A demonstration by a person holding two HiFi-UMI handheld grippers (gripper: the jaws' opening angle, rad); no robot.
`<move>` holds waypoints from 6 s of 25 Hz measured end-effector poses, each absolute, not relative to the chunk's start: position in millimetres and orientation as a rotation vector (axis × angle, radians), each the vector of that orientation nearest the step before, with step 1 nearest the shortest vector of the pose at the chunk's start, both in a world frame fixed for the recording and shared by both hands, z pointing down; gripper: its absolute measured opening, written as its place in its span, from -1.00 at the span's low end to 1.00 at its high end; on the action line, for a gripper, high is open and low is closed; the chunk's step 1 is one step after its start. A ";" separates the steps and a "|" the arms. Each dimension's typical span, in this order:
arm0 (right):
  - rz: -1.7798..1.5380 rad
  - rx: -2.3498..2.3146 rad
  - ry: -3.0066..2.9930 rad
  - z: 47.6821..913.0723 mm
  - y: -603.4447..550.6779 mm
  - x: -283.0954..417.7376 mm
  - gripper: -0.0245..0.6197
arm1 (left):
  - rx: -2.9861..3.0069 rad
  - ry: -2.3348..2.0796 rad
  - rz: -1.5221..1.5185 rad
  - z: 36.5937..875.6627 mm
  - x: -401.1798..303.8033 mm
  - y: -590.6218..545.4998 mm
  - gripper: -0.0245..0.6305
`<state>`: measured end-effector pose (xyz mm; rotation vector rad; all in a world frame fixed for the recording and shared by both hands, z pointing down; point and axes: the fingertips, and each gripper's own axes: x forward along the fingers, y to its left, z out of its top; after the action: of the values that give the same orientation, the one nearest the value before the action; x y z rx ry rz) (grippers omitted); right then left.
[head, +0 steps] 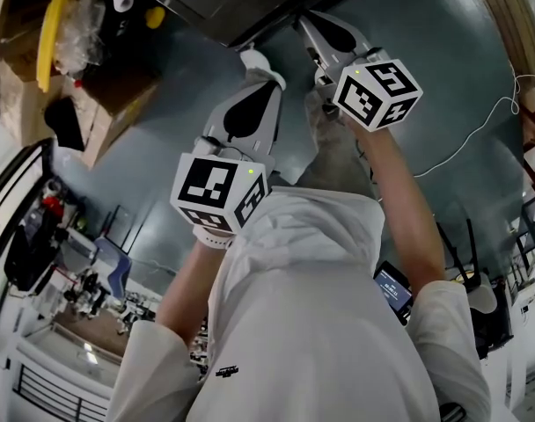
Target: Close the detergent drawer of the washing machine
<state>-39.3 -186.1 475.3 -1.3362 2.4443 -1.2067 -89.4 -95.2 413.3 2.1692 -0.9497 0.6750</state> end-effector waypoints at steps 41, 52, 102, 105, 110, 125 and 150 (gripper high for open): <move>-1.246 -1.307 2.468 478.1 -198.9 -45.9 -0.93 | 2.196 -0.940 0.677 409.8 -79.7 -95.5 -0.87; -1.225 -1.360 2.519 468.7 -198.2 -45.3 -0.94 | 2.222 -0.975 0.633 394.4 -91.1 -98.2 -0.87; -0.510 -1.737 2.794 231.7 -109.6 70.3 -0.94 | 2.382 -1.268 0.148 246.7 -120.3 -104.7 -0.87; -0.454 -1.758 2.771 219.3 -104.0 74.6 -0.94 | 2.393 -1.280 0.123 239.5 -125.4 -104.8 -0.87; -0.371 -1.822 2.718 206.0 -92.5 84.0 -0.94 | 2.395 -1.294 0.110 237.9 -133.2 -104.2 -0.87; -0.250 -2.026 2.550 189.9 -45.6 109.7 -0.94 | 2.463 -1.244 0.117 228.1 -129.6 -87.8 -0.87; -0.192 -1.993 2.626 179.7 -38.4 101.7 -0.94 | 2.500 -1.250 0.115 206.6 -124.2 -89.2 -0.87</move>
<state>101.7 -38.4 179.7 -1.9933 2.6263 -0.1924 -124.2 -89.2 206.6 2.4999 -1.2497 0.1150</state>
